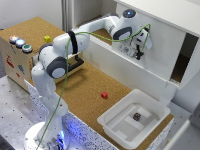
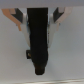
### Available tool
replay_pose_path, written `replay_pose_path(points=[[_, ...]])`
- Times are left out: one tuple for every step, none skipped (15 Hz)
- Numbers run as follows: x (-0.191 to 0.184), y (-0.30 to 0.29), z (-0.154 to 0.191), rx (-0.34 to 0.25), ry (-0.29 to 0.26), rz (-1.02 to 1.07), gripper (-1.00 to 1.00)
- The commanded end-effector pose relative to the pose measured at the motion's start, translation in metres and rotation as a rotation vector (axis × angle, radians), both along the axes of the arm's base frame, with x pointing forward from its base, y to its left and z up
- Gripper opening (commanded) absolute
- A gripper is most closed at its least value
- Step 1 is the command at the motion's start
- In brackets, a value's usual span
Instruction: Move the door all the way to the left and let go
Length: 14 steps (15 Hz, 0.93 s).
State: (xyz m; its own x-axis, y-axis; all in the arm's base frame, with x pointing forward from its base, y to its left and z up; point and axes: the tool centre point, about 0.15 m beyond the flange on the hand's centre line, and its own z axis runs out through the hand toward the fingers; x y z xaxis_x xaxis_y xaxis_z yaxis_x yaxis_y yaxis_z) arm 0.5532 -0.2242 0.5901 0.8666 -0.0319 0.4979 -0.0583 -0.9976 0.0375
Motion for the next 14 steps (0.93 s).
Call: replay_pose_path(points=[[0.022,0.03,-0.013,-0.043,0.014,-0.034,-1.0],[0.023,0.033,-0.013,-0.044,0.014,-0.035,-1.0],[0.023,0.036,-0.014,-0.05,0.016,-0.036,-1.0],[0.024,0.039,-0.015,-0.052,0.016,-0.036,-1.0],[0.025,0.04,-0.013,-0.055,0.018,-0.035,-1.0],[0.026,0.043,-0.013,-0.058,0.018,-0.032,-1.0],[0.027,0.046,-0.013,-0.063,0.02,-0.031,-1.0],[0.027,0.048,-0.013,-0.064,0.021,-0.028,-1.0],[0.028,0.051,-0.013,-0.066,0.023,-0.026,-1.0],[0.029,0.054,-0.014,-0.066,0.023,-0.025,-1.0],[0.03,0.057,-0.014,-0.068,0.025,-0.022,-1.0],[0.03,0.06,-0.014,-0.069,0.025,-0.021,-1.0],[0.031,0.063,-0.013,-0.072,0.025,-0.02,-1.0],[0.032,0.065,-0.013,-0.079,0.025,-0.021,-1.0]])
